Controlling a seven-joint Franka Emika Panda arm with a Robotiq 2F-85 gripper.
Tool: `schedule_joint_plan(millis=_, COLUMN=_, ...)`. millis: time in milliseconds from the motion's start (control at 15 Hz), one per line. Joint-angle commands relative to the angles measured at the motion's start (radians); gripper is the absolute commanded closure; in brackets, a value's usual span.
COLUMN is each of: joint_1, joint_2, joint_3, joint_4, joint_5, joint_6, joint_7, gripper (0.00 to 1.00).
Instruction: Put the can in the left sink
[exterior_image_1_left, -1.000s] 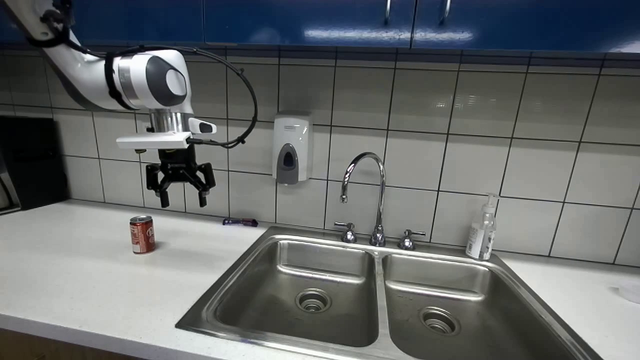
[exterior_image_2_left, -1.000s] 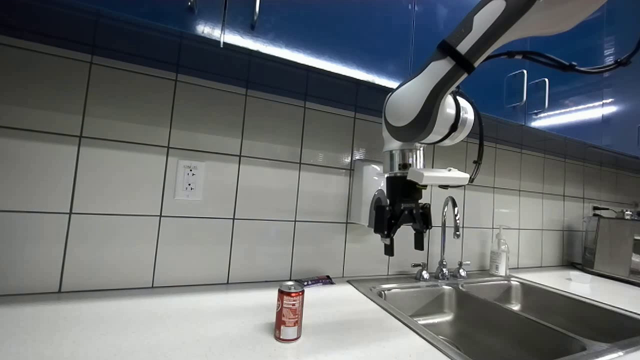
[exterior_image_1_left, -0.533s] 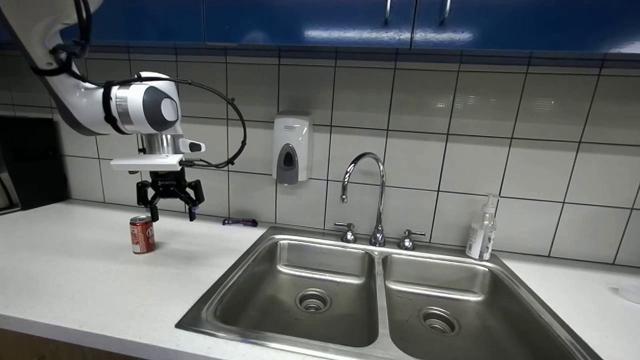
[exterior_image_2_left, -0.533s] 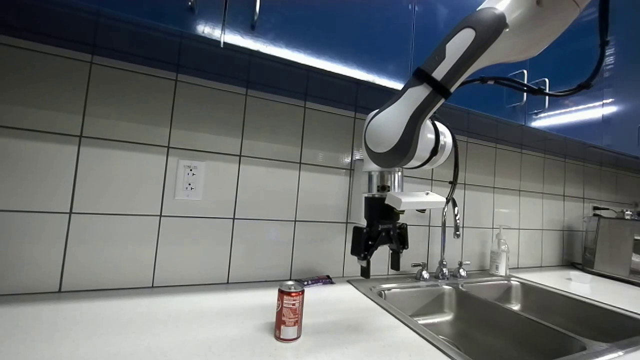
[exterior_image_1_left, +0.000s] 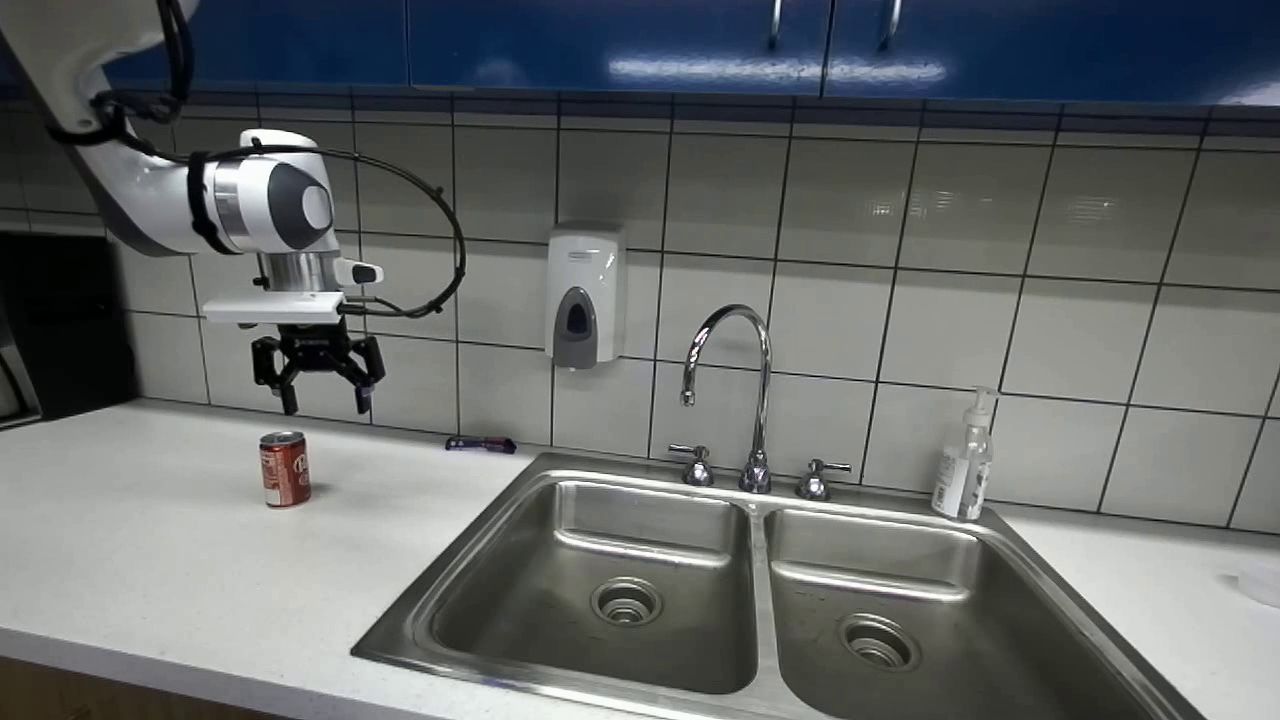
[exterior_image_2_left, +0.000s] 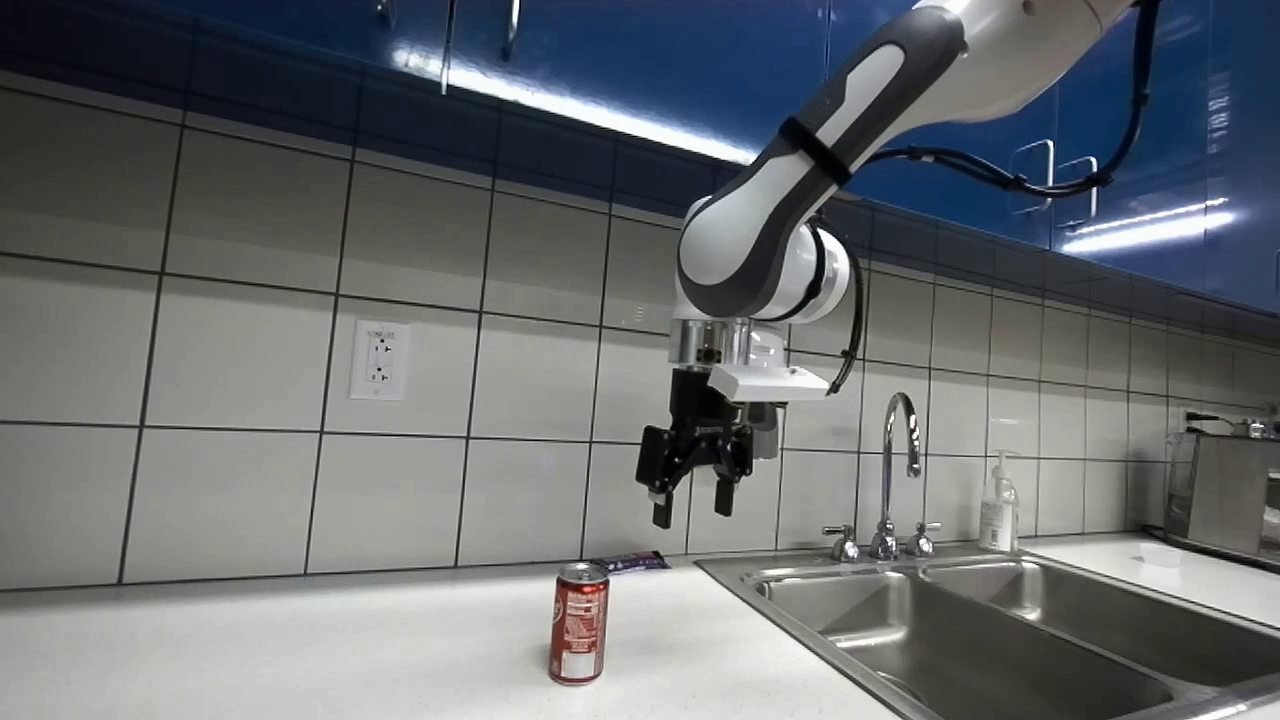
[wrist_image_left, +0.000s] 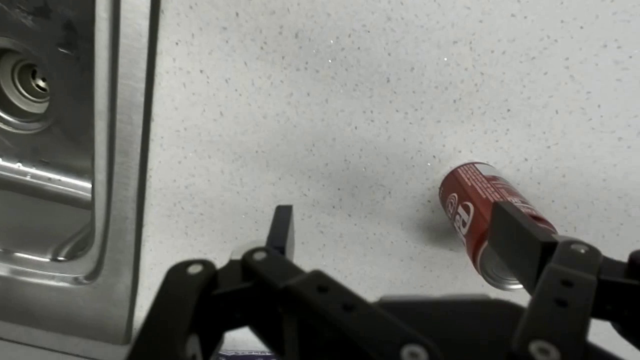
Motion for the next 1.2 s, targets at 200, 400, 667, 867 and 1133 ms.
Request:
schedule_joint_plan(millis=200, joint_1=0.025, joint_2=0.095, joint_3=0.031, joint_4=0.097, joint_5=0.017, joint_6=0.029, joint_7=0.018, gripper=0.0)
schedule_joint_plan(millis=400, joint_1=0.04, joint_2=0.148, joint_3=0.037, joint_4=0.138, joint_5=0.014, joint_6=0.035, joint_7=0.015, gripper=0.0)
schedule_joint_plan(millis=667, joint_1=0.066, joint_2=0.21, joint_3=0.046, joint_4=0.199, joint_5=0.01, joint_6=0.02, joint_7=0.017, gripper=0.0)
schedule_joint_plan(millis=867, joint_1=0.082, joint_2=0.248, joint_3=0.046, joint_4=0.233, joint_5=0.009, joint_6=0.018, joint_7=0.012, gripper=0.0)
schedule_joint_plan(millis=1133, joint_1=0.092, joint_2=0.285, joint_3=0.045, joint_4=0.262, joint_5=0.013, joint_6=0.01, joint_7=0.009, gripper=0.0)
